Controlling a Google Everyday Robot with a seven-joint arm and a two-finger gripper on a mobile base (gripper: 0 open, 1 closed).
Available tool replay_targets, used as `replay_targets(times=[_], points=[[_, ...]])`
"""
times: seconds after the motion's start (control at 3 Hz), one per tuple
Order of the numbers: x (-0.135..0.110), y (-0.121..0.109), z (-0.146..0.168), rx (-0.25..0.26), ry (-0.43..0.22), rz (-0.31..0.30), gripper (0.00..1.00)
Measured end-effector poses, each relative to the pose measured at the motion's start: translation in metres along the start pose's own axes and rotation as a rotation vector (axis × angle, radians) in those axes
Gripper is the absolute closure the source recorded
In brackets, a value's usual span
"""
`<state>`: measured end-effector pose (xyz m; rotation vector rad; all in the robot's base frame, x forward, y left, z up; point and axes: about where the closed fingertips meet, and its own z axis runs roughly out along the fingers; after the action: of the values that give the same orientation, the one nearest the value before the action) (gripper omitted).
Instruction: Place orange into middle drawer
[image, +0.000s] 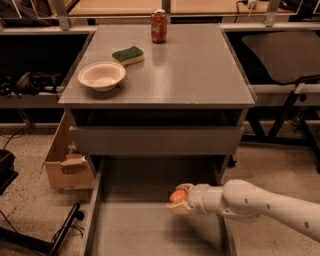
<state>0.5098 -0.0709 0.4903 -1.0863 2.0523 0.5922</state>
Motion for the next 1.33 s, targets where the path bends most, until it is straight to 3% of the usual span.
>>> replay_targets(times=[0.33, 0.67, 1.0, 1.33], points=[[0.010, -0.008, 0.068, -0.082, 0.006, -0.024, 1.00], [0.033, -0.012, 0.110, -0.141, 0.012, -0.028, 1.00], [0.041, -0.014, 0.125, -0.155, 0.008, -0.017, 0.91], [0.040, -0.014, 0.124, -0.156, 0.008, -0.019, 0.68]])
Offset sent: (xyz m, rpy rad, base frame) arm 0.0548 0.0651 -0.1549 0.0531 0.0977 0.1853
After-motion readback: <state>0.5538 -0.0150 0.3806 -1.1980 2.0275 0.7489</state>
